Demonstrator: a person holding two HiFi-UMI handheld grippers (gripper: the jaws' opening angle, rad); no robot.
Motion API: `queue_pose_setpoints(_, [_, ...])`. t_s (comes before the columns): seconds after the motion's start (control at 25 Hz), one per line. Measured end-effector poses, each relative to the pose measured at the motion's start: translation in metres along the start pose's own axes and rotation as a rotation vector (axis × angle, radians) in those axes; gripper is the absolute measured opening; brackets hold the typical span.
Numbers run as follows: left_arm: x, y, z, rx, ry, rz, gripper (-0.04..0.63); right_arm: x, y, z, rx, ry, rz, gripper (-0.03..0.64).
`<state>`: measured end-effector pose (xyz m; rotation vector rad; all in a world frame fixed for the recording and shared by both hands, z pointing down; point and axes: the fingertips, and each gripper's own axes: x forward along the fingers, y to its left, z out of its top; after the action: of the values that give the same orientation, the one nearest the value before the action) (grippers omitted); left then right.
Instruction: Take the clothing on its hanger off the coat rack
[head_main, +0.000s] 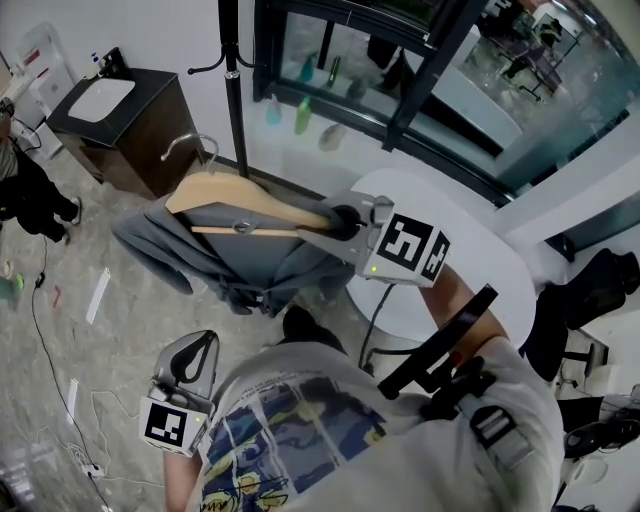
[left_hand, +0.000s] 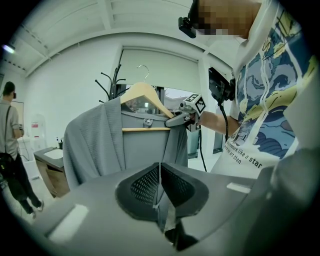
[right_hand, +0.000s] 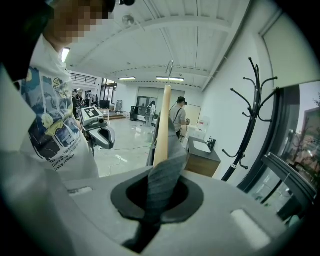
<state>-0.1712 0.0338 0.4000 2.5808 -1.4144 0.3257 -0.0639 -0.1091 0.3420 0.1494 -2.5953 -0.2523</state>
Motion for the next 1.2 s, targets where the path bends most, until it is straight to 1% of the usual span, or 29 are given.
queue_pose_setpoints(0.2, [0.003, 0.000, 0.002, 0.005, -0.001, -0.013, 0.015, 0.002, 0.008, -0.003, 0.002, 0.006, 0.007, 0.008])
queue_pose_setpoints(0.4, [-0.003, -0.006, -0.007, 0.009, -0.003, -0.021, 0.015, 0.005, 0.027, -0.009, 0.001, 0.007, 0.003, 0.008])
queue_pose_setpoints(0.64, [-0.004, -0.007, -0.008, 0.007, -0.002, -0.033, 0.015, 0.006, 0.036, -0.011, -0.004, 0.016, 0.008, 0.008])
queue_pose_setpoints(1.2, [0.004, -0.007, -0.010, 0.006, 0.013, -0.049, 0.015, 0.008, 0.042, -0.018, -0.012, 0.025, 0.017, 0.008])
